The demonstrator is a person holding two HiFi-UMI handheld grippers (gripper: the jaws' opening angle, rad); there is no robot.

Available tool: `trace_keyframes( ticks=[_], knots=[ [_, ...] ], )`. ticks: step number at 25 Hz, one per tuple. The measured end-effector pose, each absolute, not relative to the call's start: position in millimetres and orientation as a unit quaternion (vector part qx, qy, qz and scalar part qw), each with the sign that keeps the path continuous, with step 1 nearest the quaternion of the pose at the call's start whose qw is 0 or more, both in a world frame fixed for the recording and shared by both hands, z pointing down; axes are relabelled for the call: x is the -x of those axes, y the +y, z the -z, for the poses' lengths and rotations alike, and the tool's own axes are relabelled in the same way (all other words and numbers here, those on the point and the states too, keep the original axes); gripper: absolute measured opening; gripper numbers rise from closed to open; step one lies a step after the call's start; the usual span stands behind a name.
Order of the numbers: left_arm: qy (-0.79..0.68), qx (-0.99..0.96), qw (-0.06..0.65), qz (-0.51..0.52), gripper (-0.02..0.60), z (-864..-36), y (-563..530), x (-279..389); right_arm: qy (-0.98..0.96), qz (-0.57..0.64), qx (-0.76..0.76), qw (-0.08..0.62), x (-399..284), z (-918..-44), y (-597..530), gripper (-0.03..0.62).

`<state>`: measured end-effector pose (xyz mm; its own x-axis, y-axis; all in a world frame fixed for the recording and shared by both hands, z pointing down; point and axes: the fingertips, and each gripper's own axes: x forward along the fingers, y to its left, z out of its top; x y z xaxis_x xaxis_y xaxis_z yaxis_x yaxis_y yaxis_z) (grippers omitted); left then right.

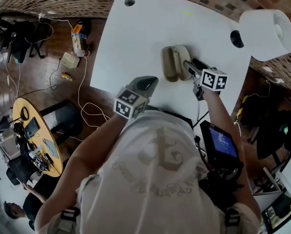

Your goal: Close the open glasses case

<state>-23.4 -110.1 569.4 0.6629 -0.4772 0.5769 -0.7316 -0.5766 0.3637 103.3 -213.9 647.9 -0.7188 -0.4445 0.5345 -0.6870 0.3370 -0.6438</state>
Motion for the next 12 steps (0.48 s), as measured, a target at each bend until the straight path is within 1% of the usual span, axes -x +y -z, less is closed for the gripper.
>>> trace_keyframes(
  ticks=[2, 5, 9, 12],
  knots=[
    [-0.351, -0.862, 0.299, -0.212, 0.005, -568.5, -110.5, 24.2, -0.810, -0.452, -0.347, 0.142, -101.5, -647.8, -211.7, 0.259],
    [-0.347, -0.864, 0.300, -0.208, 0.005, -566.0, -110.4, 21.2, -0.812, -0.462, -0.335, 0.127, -96.6, -643.1, -207.3, 0.247],
    [-0.340, -0.867, 0.296, -0.210, 0.005, -565.8, -109.3, 18.5, -0.815, -0.463, -0.329, 0.114, -92.6, -635.5, -204.2, 0.214],
    [-0.338, -0.869, 0.293, -0.211, 0.005, -564.8, -109.8, 15.7, -0.818, -0.446, -0.344, 0.121, -95.3, -632.1, -205.1, 0.159]
  ],
)
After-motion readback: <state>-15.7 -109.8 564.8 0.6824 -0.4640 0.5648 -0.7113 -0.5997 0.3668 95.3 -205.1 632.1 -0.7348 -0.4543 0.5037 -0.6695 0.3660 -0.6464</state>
